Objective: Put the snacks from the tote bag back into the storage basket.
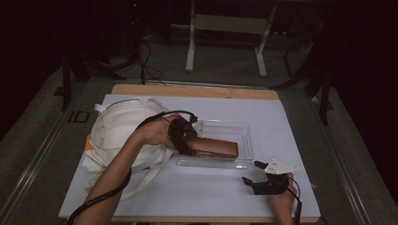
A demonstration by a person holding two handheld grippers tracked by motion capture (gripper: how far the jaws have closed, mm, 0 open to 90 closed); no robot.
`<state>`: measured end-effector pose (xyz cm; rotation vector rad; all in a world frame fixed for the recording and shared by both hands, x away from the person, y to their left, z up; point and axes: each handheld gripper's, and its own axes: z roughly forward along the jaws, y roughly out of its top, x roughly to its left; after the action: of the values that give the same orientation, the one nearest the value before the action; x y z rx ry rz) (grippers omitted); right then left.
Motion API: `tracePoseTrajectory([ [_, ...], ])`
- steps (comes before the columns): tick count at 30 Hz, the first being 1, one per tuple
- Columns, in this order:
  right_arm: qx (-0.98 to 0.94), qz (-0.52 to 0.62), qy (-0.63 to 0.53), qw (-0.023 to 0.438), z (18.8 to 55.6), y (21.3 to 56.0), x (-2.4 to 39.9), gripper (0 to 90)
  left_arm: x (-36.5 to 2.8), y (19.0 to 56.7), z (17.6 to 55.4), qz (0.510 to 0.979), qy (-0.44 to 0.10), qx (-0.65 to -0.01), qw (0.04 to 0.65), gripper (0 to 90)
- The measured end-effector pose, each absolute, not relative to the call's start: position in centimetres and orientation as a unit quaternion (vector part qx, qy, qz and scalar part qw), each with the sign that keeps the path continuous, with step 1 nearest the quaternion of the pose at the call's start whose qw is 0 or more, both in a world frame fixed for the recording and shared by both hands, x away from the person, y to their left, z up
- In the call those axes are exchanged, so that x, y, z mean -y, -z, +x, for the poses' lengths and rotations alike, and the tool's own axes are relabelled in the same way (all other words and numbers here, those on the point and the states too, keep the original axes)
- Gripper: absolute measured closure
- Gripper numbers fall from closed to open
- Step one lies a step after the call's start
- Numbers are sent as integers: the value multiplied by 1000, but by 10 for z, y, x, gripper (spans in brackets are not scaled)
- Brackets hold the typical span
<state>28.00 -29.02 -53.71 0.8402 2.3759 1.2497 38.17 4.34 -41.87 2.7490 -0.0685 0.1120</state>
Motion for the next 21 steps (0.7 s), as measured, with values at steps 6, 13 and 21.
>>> tracePoseTrajectory([
  [6, -834, 294, -438, 163, 280, 537, 290, 179, -40, 421, 383, 981, -32, 19, 189, 428],
  [13, -834, 294, -438, 163, 280, 537, 290, 179, -35, 424, 385, 982, -24, 13, 189, 426],
  [21, -834, 293, -438, 162, 280, 537, 290, 179, -32, 422, 387, 979, -11, 3, 202, 416],
])
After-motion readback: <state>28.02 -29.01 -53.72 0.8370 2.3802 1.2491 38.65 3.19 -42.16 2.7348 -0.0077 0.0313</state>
